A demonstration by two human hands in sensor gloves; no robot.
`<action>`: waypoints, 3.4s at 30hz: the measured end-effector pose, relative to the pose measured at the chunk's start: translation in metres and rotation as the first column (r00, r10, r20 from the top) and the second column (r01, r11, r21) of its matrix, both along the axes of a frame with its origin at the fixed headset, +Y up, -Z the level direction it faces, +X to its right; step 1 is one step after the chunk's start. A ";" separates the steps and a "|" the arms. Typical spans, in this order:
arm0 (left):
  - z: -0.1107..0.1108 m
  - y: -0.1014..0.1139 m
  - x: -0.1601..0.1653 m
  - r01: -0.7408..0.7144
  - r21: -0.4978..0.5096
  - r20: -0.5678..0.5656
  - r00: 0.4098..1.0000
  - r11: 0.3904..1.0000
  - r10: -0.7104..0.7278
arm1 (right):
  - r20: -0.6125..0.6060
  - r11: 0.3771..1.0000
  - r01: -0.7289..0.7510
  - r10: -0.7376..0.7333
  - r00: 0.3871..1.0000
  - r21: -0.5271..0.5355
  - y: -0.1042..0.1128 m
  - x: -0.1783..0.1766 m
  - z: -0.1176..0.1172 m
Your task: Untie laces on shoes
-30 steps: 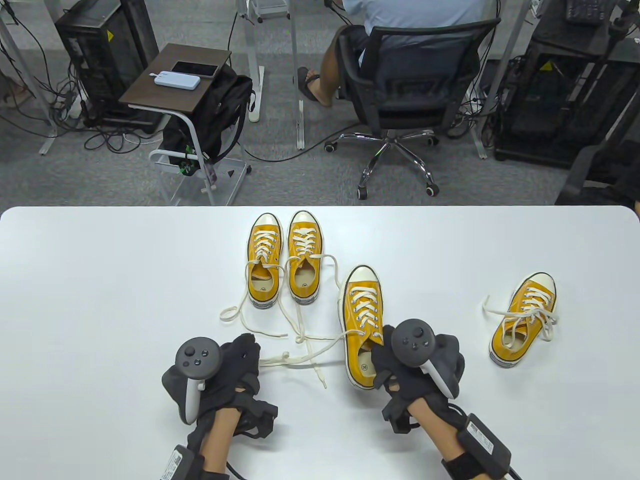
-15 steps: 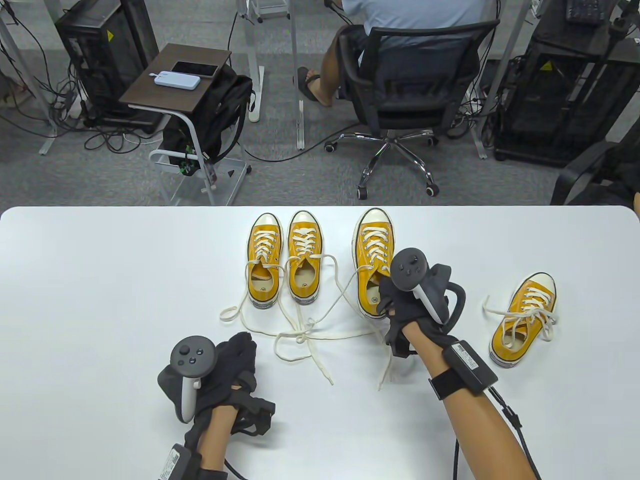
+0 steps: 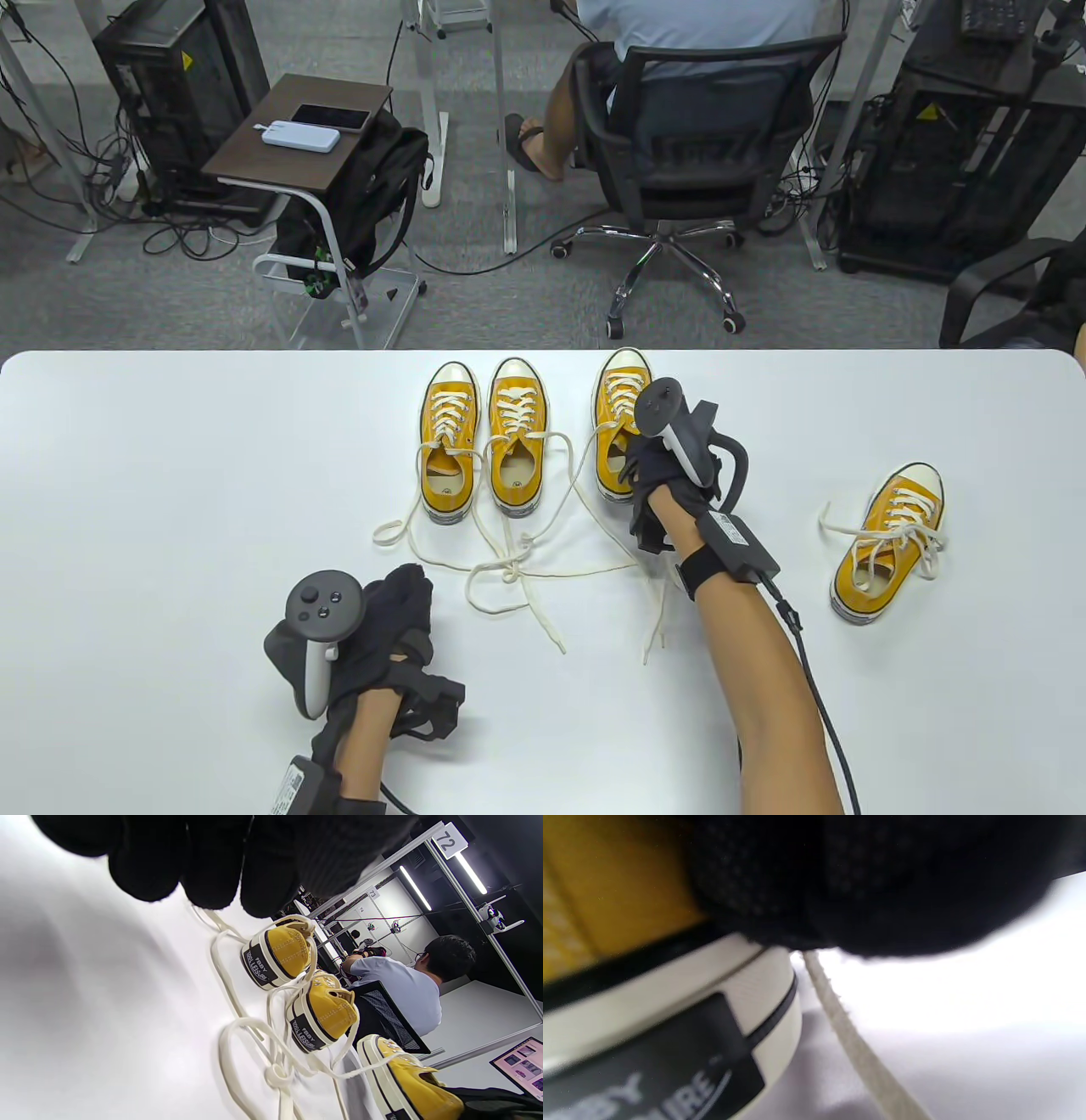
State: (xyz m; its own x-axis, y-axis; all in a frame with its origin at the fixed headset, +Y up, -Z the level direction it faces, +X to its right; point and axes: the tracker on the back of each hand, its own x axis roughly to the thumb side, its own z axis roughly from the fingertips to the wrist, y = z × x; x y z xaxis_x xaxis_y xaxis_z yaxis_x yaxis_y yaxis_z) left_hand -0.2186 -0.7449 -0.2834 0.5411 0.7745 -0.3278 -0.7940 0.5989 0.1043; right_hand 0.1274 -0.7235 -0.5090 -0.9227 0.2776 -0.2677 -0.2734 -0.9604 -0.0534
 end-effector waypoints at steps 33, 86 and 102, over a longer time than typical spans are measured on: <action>0.009 0.008 0.012 -0.048 0.009 0.085 0.995 0.999 0.047 | 0.020 0.978 -0.198 0.197 0.980 0.057 0.093 0.099 0.127; 0.007 -0.002 0.013 -0.002 -0.070 0.070 0.998 0.998 0.007 | -0.253 0.980 -0.064 0.111 0.961 0.188 0.134 0.087 0.254; 0.007 -0.001 0.011 -0.013 -0.060 0.073 0.997 0.998 0.017 | -0.584 0.998 -0.050 0.065 0.809 0.042 0.100 -0.023 0.282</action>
